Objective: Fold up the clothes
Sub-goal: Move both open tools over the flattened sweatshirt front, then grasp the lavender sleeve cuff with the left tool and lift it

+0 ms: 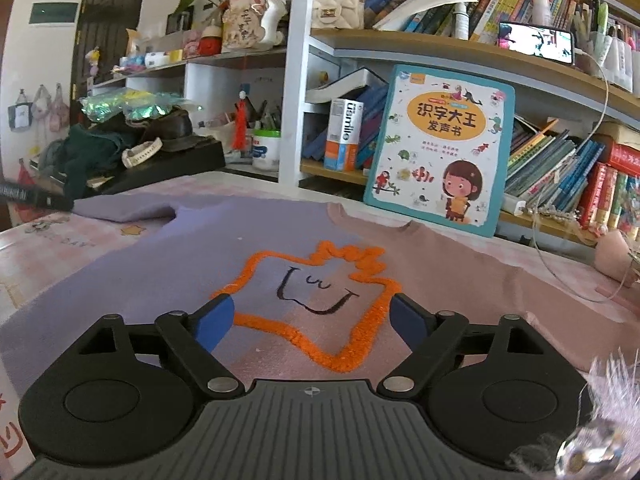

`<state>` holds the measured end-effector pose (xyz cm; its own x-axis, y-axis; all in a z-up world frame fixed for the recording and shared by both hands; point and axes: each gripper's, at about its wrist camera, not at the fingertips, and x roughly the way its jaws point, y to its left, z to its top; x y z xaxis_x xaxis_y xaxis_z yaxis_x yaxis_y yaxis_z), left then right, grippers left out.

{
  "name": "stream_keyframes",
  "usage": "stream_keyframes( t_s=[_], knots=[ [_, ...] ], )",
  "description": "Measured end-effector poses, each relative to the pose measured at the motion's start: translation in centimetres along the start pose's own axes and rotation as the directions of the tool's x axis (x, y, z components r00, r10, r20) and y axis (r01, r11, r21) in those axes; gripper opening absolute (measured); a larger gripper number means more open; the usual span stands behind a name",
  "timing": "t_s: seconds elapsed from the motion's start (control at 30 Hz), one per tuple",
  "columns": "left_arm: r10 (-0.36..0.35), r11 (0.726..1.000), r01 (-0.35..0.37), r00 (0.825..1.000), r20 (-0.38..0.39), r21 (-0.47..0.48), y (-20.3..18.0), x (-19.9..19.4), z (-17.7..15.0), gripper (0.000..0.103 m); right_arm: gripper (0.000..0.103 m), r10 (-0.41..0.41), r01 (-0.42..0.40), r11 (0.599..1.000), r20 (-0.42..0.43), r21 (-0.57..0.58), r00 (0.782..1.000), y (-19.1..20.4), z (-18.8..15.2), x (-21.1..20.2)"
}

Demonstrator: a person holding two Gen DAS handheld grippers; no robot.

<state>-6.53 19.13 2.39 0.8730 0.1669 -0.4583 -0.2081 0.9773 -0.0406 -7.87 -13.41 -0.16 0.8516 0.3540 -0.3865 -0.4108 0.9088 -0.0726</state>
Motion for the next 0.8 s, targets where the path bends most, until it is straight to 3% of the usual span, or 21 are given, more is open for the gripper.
stream_keyframes(
  t_s=[0.13,0.23,0.37,0.47,0.53,0.67,0.77,0.8],
  knots=[
    [0.013,0.992,-0.015,1.000,-0.016,-0.128,2.5,2.2,1.9,0.092,0.085,0.009,-0.008,1.000,0.020,-0.002,1.000,0.0,-0.1,-0.3],
    [0.074,0.980,-0.083,0.996,-0.052,-0.183,4.1,4.2,2.8,0.091,0.087,0.014,-0.014,1.000,0.035,0.006,0.999,-0.2,-0.1,-0.6],
    [0.188,0.961,-0.202,0.978,-0.092,-0.189,6.3,6.3,3.6,0.091,0.087,0.019,-0.020,1.000,0.028,0.018,0.999,-0.3,-0.1,-0.5],
    [0.216,0.942,-0.247,0.964,-0.153,-0.227,8.5,7.8,3.7,0.090,0.087,0.031,-0.031,0.999,0.019,0.030,0.999,-0.6,-0.1,-0.3],
    [0.211,0.926,-0.260,0.958,-0.194,-0.275,10.1,8.7,3.5,0.087,0.087,0.031,-0.032,0.999,0.015,0.039,0.999,-0.7,-0.1,-0.2],
    [0.153,0.897,-0.238,0.958,-0.242,-0.372,12.1,9.9,2.6,0.065,0.088,0.033,-0.034,0.998,0.009,0.049,0.999,-0.9,-0.1,-0.1],
    [0.100,0.889,-0.202,0.962,-0.256,-0.412,12.7,10.7,2.2,0.063,0.088,0.037,-0.036,0.998,-0.001,0.046,0.999,-0.9,-0.1,0.1],
    [0.088,0.885,-0.194,0.962,-0.258,-0.424,12.9,11.0,2.1,0.058,0.088,0.037,-0.037,0.998,-0.005,0.045,0.999,-0.8,-0.1,0.1]
  ],
)
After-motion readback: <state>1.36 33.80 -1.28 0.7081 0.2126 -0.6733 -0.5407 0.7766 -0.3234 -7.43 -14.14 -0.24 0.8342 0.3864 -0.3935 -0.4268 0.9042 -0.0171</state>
